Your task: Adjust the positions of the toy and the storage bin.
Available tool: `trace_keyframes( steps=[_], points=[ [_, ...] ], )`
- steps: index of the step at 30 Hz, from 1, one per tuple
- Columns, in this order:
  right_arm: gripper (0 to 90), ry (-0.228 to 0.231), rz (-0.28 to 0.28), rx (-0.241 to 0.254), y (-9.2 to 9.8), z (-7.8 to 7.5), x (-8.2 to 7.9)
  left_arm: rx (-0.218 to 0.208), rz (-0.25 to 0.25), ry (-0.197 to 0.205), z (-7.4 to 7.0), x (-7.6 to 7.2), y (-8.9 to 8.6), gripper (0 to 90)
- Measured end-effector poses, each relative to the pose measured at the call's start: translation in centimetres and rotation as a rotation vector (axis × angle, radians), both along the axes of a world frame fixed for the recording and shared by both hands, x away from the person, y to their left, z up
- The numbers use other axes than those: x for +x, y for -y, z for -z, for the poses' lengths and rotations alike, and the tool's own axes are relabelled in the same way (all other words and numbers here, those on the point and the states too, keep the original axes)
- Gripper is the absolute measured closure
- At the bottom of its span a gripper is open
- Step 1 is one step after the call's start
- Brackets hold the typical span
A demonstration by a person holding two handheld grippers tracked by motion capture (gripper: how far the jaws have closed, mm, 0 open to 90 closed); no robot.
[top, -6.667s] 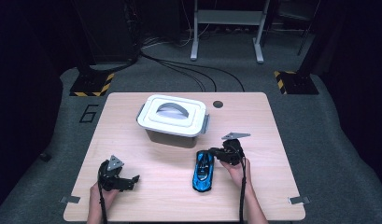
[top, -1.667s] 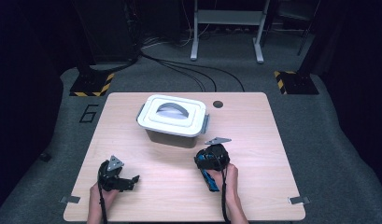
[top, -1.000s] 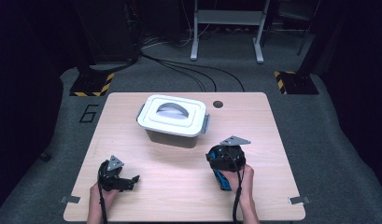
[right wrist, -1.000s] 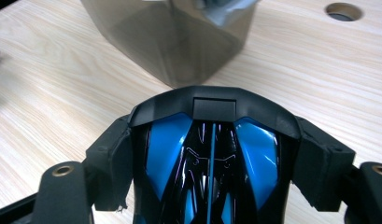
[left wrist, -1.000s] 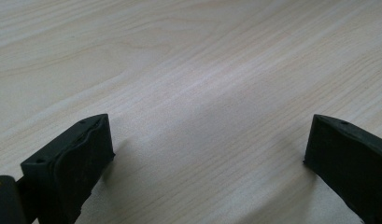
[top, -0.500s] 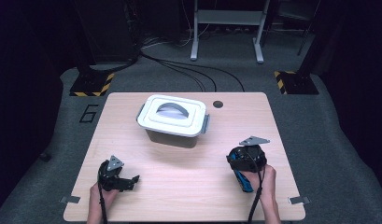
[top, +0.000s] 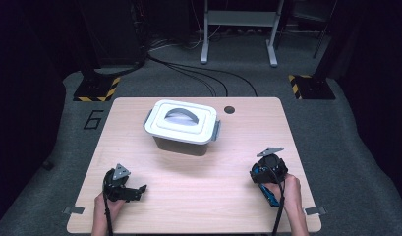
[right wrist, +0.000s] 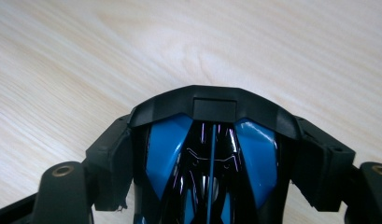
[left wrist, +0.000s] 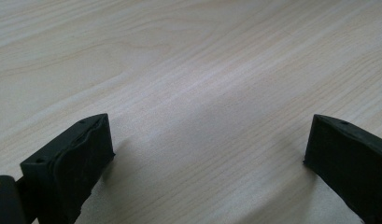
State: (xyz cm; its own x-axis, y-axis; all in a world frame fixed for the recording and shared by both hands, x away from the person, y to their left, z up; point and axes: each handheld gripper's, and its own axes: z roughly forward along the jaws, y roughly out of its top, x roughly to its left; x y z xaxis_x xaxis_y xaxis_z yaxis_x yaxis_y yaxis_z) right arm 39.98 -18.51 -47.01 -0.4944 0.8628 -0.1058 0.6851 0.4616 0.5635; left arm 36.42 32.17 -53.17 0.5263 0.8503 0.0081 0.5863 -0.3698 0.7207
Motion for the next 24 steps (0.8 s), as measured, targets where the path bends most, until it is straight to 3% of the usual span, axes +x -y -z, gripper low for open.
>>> trace_keyframes(
  steps=[4,8,15,21,24],
  points=[
    [24.1,-0.046,-0.012,-0.019,0.3,0.9,0.5,-0.001,-0.001,0.001,0.0,0.0,0.0,1.0],
    [24.1,-0.098,-0.023,0.006,0.7,1.8,1.0,0.003,0.004,-0.007,-0.1,0.0,0.0,1.0],
    [23.9,-0.132,-0.039,-0.001,0.7,2.4,1.6,0.002,0.004,-0.007,-0.1,0.0,0.0,1.0],
    [23.8,-0.144,-0.035,0.051,1.3,2.6,1.7,0.002,0.000,0.001,0.0,0.0,0.0,1.0],
    [23.8,-0.139,-0.040,0.048,1.3,2.7,1.6,0.003,0.003,-0.004,0.0,0.0,0.0,1.0]
  ],
)
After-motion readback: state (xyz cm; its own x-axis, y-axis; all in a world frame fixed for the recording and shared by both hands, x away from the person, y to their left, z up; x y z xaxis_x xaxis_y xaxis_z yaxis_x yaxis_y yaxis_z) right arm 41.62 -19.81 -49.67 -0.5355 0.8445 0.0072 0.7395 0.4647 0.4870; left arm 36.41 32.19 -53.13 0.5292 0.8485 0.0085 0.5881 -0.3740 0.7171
